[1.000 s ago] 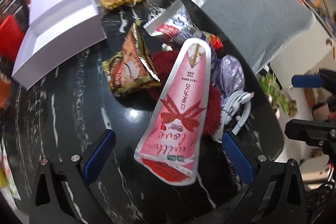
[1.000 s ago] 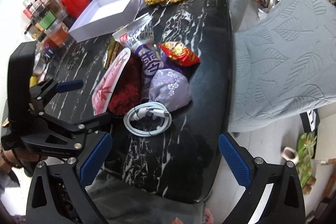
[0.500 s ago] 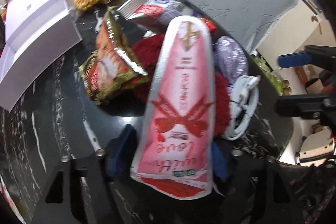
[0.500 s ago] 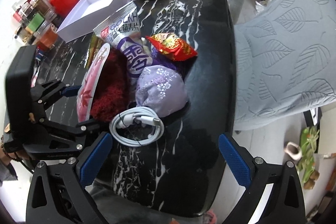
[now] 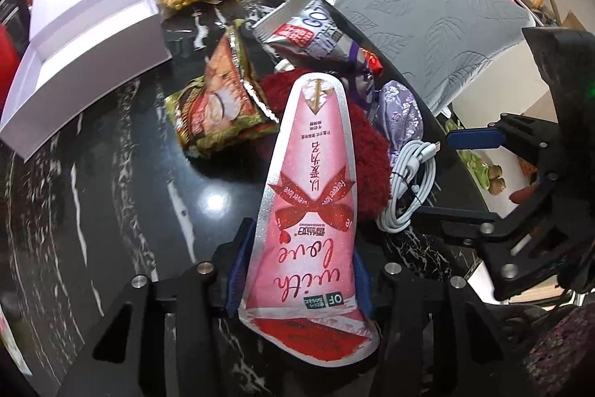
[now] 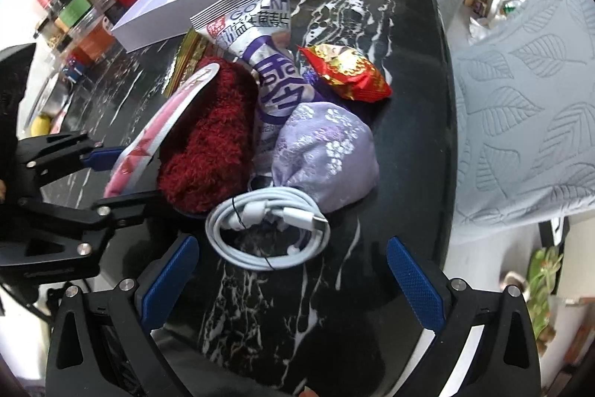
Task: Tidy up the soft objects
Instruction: 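Grasp the pink pouch with the left tool while the right tool grasps the white cable, then lift the pink pouch and white cable and carry both toward the lavender box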
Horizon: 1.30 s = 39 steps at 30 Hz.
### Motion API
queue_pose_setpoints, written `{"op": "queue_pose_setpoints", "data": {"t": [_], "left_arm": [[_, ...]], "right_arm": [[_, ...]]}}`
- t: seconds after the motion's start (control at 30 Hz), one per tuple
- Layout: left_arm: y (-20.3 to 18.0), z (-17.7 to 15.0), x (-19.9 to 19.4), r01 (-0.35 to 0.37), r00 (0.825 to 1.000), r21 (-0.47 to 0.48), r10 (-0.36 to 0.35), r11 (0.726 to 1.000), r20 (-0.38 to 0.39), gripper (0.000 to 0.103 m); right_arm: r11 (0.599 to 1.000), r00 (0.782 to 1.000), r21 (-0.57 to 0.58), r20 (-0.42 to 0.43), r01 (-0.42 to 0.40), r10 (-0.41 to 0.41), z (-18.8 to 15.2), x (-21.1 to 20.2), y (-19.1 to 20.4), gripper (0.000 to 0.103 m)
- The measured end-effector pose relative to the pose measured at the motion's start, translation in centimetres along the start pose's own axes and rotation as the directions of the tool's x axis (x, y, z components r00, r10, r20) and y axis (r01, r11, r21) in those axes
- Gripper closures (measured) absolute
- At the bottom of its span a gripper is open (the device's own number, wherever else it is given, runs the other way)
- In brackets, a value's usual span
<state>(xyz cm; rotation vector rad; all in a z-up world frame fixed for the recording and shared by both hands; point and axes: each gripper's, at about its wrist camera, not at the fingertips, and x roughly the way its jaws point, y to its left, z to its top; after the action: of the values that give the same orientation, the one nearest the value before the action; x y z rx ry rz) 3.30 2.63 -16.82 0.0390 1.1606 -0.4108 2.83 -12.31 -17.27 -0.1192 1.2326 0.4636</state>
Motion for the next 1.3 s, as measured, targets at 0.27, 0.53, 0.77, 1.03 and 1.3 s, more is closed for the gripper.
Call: {"op": "queue_pose_setpoints", "data": {"t": [0.27,0.53,0.77,1.03,1.3], "left_arm": [[0.9,-1.5,-1.7,-0.012,1.0,-0.103,0.015,0.995,0.028,0.06],[1.6,-2.9,-3.7,-0.029,0.998,-0.181,0.037,0.983,0.041,0.061],[1.0,-3.3,-4.4,-0.044,0.997,-0.206,0.056,0.977,0.051,0.061],[-0.2,-3.0,-4.8,-0.062,0.995,-0.245,0.08,0.967,0.061,0.061],[-2.6,-2.3,-6.5,-0.079,0.99,-0.276,0.109,0.958,0.092,0.061]], "right_arm": [[0.998,0.999,-0.041,0.019,0.045,-0.045,0.1,1.6,1.5,0.0],[0.994,0.994,-0.037,0.036,0.1,-0.099,-0.4,2.5,2.6,0.022],[0.997,0.996,-0.007,0.058,0.072,-0.071,-0.4,2.2,2.4,0.028],[1.0,0.997,-0.001,0.068,0.02,-0.02,-1.0,0.9,1.5,0.028],[0.999,0.996,-0.031,0.088,-0.02,0.023,-1.5,-1.7,0.8,0.028]]}}
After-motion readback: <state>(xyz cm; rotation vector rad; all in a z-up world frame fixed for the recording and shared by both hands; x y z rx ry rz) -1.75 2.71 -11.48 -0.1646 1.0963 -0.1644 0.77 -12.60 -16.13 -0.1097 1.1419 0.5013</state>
